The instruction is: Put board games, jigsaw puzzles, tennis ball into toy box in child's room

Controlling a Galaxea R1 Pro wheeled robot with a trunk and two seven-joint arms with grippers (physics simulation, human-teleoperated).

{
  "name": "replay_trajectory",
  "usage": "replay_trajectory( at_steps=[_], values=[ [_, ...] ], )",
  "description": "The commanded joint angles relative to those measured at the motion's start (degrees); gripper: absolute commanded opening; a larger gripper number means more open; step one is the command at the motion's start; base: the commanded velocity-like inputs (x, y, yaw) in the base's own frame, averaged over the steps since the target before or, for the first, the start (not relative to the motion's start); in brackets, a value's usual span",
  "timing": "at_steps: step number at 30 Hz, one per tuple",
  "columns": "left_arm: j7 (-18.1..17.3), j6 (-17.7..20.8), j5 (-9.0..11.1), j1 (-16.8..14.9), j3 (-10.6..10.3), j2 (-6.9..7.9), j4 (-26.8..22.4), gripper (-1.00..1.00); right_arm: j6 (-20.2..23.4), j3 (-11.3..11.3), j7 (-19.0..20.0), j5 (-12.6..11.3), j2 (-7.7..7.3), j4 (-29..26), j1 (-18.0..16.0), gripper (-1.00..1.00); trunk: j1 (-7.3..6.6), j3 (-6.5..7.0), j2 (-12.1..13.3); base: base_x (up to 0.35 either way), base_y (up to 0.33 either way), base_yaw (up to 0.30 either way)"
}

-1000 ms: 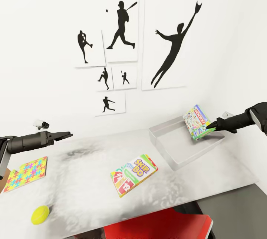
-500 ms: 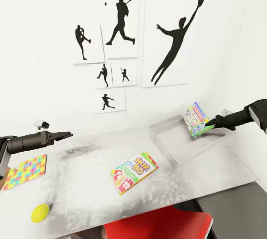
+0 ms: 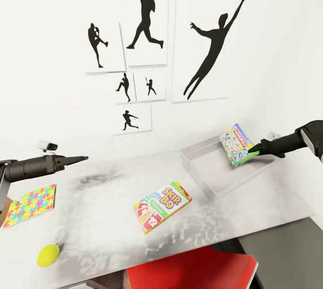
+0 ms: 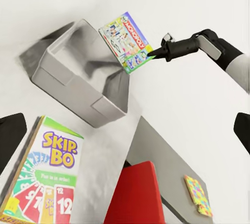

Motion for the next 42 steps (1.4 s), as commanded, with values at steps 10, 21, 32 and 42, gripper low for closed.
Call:
replay_trajectory(
  at_steps=[10,21,32,42],
  values=[
    [-0.24,0.58,2.04,-0.05,0.01,0.05,-0.28,1.00,0.14,0.17,0.58,2.07,-0.09,-0.11,-0.48,-1.00,0.03,-1.06,-0.12,0.000,0.000,0.000],
    [-0.24,0.55,2.21,-0.05,0.11,0.05,-0.29,1.00,0.14,0.12,0.65,5.47,-0.01,-0.02,-2.20,-1.00,0.03,-2.09,-0.12,0.000,0.000,0.000],
    [-0.24,0.55,2.19,-0.05,0.11,0.05,-0.30,1.00,0.14,0.09,0.65,5.80,0.27,-0.27,-2.82,-1.00,0.03,-3.13,-0.12,0.000,0.000,0.000],
    [-0.24,0.55,2.21,-0.05,0.05,0.00,-0.30,1.00,0.14,0.09,0.65,7.00,0.53,-0.37,-2.87,-1.00,0.03,-4.07,-0.12,0.000,0.000,0.000]
  ],
)
